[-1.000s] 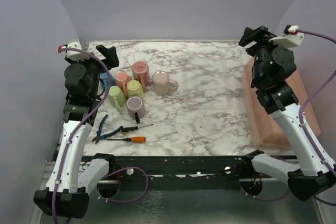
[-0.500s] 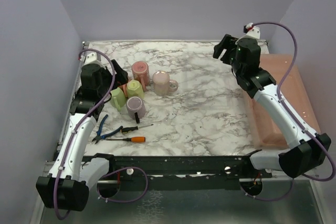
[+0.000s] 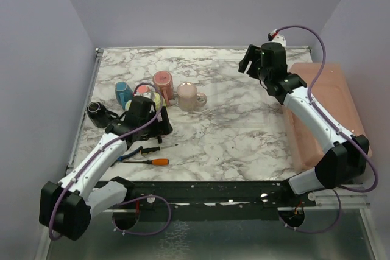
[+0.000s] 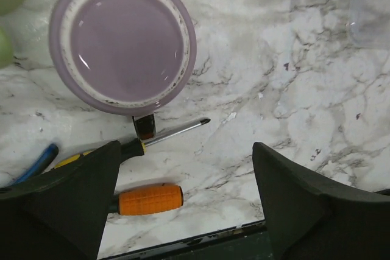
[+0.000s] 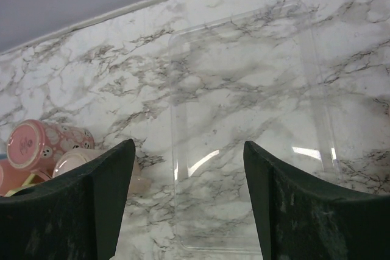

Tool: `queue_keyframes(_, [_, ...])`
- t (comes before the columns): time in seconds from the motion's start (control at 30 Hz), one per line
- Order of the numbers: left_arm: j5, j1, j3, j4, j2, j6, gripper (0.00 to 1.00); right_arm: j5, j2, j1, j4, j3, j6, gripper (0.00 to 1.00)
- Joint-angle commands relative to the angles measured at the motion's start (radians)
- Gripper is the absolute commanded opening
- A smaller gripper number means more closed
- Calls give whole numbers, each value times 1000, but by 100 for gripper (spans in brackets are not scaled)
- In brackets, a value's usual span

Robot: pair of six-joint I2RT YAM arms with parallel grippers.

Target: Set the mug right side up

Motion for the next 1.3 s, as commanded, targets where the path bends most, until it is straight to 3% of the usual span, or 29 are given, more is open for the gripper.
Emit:
queue_keyframes(0.0, [-118, -93, -15, -52, 108, -108, 86, -12, 16, 5, -59, 35, 17, 76])
queue_keyframes(0.23, [-240, -119, -47, -13, 147, -155, 77, 5, -7, 5, -73, 4, 15, 75])
queue_keyframes(0.57, [-277, -121, -65, 81, 199, -196, 56, 3, -39, 5, -73, -34, 23, 76])
queue_keyframes(1.03, [-321, -121, -62, 114, 226, -216, 39, 30, -40, 5, -87, -47, 19, 76])
queue_keyframes(1.13, [-322, -121, -61, 113, 226, -214, 32, 40, -42, 5, -88, -50, 15, 75])
queue_keyframes(1.27, [-322, -121, -53, 112, 223, -204, 14, 58, -50, 5, -85, -59, 11, 76])
